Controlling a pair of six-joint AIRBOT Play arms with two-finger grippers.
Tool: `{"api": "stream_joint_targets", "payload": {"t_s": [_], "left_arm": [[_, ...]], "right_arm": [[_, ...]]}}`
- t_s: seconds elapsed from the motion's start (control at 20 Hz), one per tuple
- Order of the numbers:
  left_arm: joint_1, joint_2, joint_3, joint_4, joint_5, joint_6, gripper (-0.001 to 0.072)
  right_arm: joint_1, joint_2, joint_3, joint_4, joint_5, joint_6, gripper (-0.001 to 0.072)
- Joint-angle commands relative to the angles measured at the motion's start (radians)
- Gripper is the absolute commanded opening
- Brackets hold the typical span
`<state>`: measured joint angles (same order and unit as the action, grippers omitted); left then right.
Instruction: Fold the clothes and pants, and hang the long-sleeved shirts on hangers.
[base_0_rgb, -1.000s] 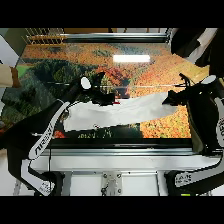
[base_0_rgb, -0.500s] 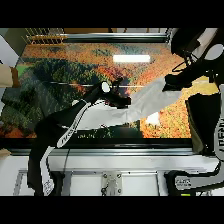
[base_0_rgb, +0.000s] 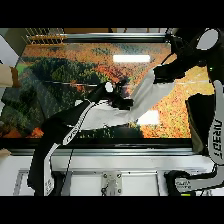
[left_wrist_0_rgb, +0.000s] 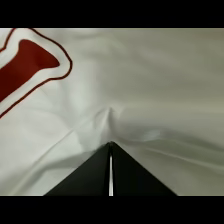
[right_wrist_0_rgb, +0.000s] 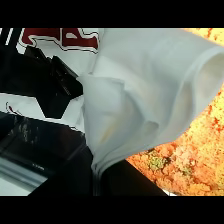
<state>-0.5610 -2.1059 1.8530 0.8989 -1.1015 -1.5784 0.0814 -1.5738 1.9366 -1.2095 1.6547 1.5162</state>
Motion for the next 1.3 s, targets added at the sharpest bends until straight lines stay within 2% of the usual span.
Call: {"api": "stream_joint_targets", "payload": {"t_s": [0.0,0.2,0.45,0.7,0.9,1.05,1.15,1.2,1.25], "left_arm": [[0.047,0.057,0.004,0.0,-0.025,0.0,0.0007],[0.146,0.166,0.004,0.06,-0.045,0.008,0.0007],[0.286,0.296,0.004,0.182,-0.115,0.01,0.0007],[0.435,0.402,0.004,0.183,-0.178,0.024,0.0007],[0.533,0.476,0.004,0.183,-0.204,0.038,0.0007],[0.585,0.513,0.004,0.182,-0.217,0.038,0.0007],[0.605,0.529,0.004,0.182,-0.228,0.038,0.0007],[0.612,0.535,0.004,0.182,-0.231,0.038,0.0007],[0.615,0.541,0.004,0.182,-0.231,0.038,0.0007]], "right_arm": [[0.057,0.0,0.019,-0.002,-0.001,0.034,0.001],[0.15,-0.002,0.019,-0.002,-0.017,0.088,0.001],[0.3,-0.025,0.019,0.002,-0.118,0.194,0.0011],[0.46,-0.098,0.019,0.002,-0.209,0.28,0.0011],[0.579,-0.2,0.019,0.002,-0.338,0.333,0.0012],[0.652,-0.295,0.019,0.027,-0.49,0.343,0.003],[0.695,-0.359,0.019,0.121,-0.622,0.314,0.0481],[0.715,-0.383,0.019,0.208,-0.69,0.249,0.0571],[0.73,-0.393,0.019,0.296,-0.729,0.178,0.0575]]}}
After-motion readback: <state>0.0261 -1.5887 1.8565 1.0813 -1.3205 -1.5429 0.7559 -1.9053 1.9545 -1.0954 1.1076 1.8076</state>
